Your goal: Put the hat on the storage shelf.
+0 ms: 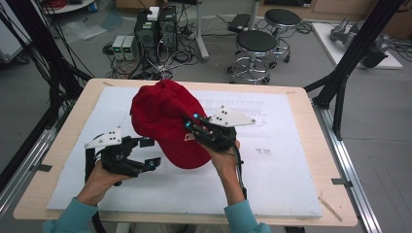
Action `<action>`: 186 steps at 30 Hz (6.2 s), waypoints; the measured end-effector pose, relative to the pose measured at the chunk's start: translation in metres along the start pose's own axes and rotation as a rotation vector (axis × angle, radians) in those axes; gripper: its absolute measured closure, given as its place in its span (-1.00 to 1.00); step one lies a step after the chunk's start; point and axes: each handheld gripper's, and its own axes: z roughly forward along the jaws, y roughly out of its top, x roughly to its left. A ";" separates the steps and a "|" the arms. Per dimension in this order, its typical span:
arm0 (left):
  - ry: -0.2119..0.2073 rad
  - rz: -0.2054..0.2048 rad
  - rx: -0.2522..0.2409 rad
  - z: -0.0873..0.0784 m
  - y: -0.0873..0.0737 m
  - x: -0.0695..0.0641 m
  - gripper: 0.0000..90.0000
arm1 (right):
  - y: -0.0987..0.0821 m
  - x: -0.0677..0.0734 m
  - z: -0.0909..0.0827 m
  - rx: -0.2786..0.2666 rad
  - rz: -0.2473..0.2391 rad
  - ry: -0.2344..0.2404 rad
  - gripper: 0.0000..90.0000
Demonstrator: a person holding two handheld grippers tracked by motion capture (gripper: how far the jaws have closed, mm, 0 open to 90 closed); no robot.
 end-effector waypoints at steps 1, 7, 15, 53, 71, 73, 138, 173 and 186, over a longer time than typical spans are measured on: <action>0.000 -0.001 0.003 0.003 0.000 -0.001 -0.50 | 0.000 0.000 0.000 -0.004 0.002 0.003 0.90; -0.036 -0.027 -0.013 0.016 0.001 -0.005 -0.48 | 0.001 0.000 -0.002 -0.018 0.005 0.003 0.90; -0.074 -0.051 -0.068 0.028 0.002 -0.007 -0.25 | 0.002 0.003 -0.004 -0.049 0.012 0.005 0.90; -0.047 -0.021 -0.041 0.026 0.006 -0.015 0.89 | -0.001 0.003 -0.007 -0.030 0.038 -0.069 -0.76; 0.136 0.100 -0.013 0.036 0.055 0.000 0.89 | -0.030 -0.018 -0.081 0.069 0.001 -0.237 -0.76; 0.158 0.114 -0.004 0.041 0.061 0.003 0.89 | -0.033 -0.019 -0.086 0.079 0.004 -0.253 -0.76; 0.644 0.121 0.191 0.159 0.061 0.059 0.89 | -0.158 -0.045 -0.175 0.013 0.079 -0.562 -0.76; 0.701 0.150 0.173 0.170 0.029 0.053 0.16 | -0.160 -0.048 -0.180 -0.037 0.117 -0.560 -0.76; 0.551 0.087 0.148 0.155 0.033 0.044 -0.65 | -0.160 -0.047 -0.180 -0.033 0.107 -0.564 -0.76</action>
